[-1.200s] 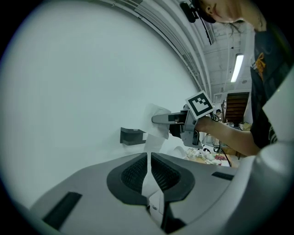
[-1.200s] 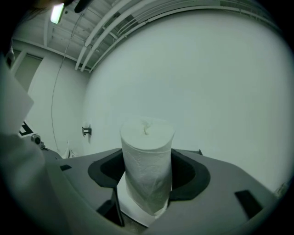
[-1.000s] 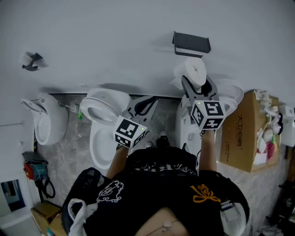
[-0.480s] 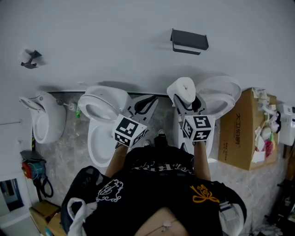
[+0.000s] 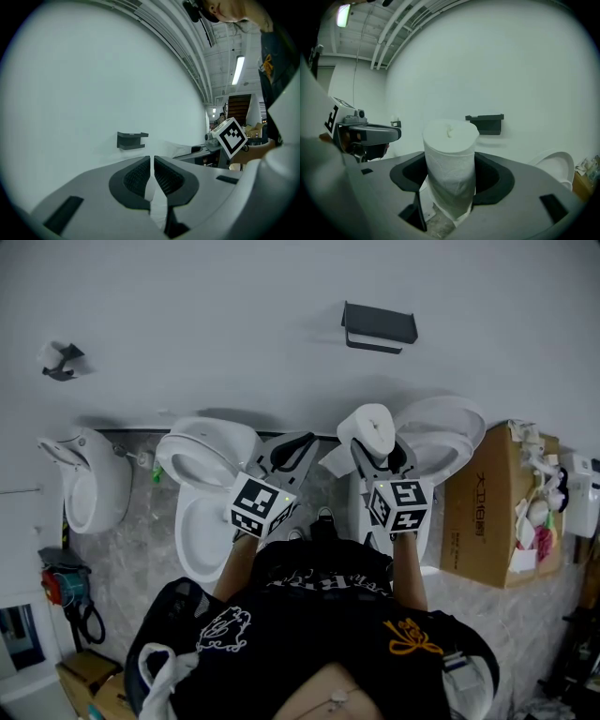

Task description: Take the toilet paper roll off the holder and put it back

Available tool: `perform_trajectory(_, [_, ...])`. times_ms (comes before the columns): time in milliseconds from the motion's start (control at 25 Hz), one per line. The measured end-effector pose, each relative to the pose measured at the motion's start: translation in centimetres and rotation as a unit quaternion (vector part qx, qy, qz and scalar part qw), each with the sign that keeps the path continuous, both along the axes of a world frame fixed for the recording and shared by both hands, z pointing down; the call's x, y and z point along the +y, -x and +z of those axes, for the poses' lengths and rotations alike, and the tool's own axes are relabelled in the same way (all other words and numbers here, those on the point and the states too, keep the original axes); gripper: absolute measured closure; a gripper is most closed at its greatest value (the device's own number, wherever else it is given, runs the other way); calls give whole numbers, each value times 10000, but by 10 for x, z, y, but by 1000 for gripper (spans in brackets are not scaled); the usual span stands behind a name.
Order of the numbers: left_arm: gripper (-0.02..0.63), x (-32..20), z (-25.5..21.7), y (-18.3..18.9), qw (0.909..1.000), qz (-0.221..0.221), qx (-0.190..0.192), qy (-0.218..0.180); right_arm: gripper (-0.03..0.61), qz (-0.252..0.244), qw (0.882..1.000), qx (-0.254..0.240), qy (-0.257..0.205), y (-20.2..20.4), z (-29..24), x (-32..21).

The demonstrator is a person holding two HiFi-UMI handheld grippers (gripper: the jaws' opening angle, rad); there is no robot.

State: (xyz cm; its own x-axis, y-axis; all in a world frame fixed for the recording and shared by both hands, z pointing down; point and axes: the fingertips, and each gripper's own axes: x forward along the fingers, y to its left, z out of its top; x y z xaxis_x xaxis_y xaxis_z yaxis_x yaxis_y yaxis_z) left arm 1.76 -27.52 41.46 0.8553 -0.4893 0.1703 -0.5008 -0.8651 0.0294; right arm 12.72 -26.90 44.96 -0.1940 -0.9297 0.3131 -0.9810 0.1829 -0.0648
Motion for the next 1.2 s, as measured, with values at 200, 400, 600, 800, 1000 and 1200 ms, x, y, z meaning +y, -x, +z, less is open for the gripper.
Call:
perform_trajectory(200, [575, 0, -9, -8, 9999, 45, 20, -152, 288, -26, 9998, 152, -113, -12, -15, -7])
perform_trajectory(400, [575, 4, -17, -19, 9996, 94, 38, -275, 288, -35, 9989, 388, -269, -35, -32, -20])
perform_trajectory(600, [575, 4, -19, -18, 9995, 21, 11, -326, 288, -99, 9944, 876, -577, -56, -62, -46])
perform_trajectory(800, [575, 3, -21, -14, 9993, -105, -20, -365, 288, -156, 9870, 1339, -877, -74, -92, -83])
perform_trajectory(1000, [575, -3, -20, -4, 9989, -306, -77, -353, 288, -312, 9810, 1558, -1113, -77, -113, -127])
perform_trajectory(1200, [575, -8, -21, 2, 9983, -441, -97, -364, 288, -449, 9748, 1738, -1323, -74, -133, -169])
